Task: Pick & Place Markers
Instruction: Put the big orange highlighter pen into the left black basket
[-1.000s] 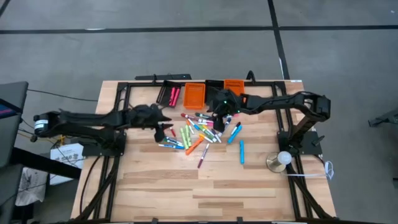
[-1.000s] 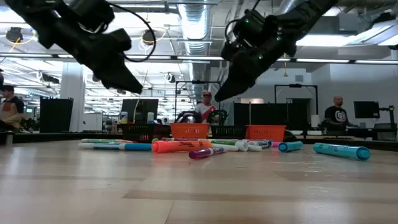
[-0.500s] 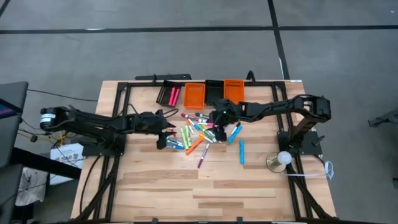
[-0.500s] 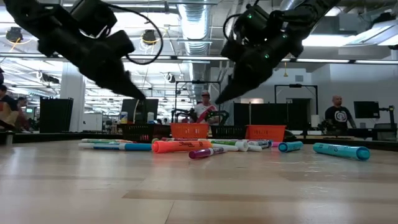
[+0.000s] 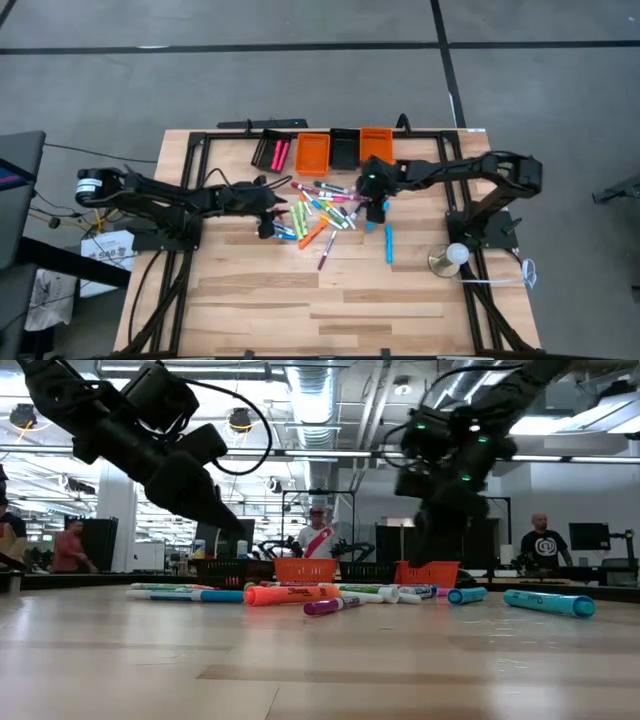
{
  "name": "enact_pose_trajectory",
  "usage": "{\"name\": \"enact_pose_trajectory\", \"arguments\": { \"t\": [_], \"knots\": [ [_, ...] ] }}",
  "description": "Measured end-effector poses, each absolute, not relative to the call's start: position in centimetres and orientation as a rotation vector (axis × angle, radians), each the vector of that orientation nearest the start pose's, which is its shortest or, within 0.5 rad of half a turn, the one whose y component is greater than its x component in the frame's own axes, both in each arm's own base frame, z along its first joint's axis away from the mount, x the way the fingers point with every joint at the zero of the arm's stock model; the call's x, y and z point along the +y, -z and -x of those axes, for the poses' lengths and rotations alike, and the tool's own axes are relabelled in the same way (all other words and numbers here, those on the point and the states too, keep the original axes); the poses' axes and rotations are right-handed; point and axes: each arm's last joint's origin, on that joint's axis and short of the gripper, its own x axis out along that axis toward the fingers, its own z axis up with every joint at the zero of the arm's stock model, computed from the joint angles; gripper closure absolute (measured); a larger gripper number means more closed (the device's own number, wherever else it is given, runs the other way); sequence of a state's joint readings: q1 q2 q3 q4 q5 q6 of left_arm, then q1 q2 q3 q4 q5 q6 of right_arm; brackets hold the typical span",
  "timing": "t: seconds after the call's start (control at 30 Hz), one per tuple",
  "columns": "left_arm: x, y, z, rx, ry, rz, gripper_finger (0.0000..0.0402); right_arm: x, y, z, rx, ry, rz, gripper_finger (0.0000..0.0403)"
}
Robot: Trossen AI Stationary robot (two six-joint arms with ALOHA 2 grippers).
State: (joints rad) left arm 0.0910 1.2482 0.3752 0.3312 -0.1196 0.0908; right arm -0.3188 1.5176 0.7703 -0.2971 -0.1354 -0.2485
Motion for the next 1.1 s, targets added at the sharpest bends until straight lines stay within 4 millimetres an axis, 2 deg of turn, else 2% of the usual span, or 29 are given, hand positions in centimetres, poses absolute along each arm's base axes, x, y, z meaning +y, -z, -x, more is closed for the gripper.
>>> {"name": "enact_pose_trajectory", "arguments": {
  "t": [0.23,0.4,0.57,0.77,1.1],
  "knots": [
    [2.4,-15.8,-22.1,0.536,-0.182,-0.093,0.0266,-7.7,-17.8,-21.8,0.809,0.157,0.002,0.0226],
    [2.4,-15.8,-22.1,0.533,-0.186,-0.079,0.0266,-7.0,-18.5,-20.7,0.702,0.198,-0.073,0.0226],
    [2.3,-15.8,-22.1,0.532,-0.177,-0.077,0.0266,-6.5,-18.7,-21.0,0.674,0.165,-0.040,0.0226],
    [1.9,-15.3,-21.9,0.588,-0.079,-0.075,0.0266,-6.5,-18.7,-22.2,0.605,0.146,0.015,0.0226],
    [1.9,-15.0,-21.2,0.662,-0.078,-0.086,0.0266,-5.7,-18.4,-23.7,0.531,0.090,0.095,0.0226]
  ]
}}
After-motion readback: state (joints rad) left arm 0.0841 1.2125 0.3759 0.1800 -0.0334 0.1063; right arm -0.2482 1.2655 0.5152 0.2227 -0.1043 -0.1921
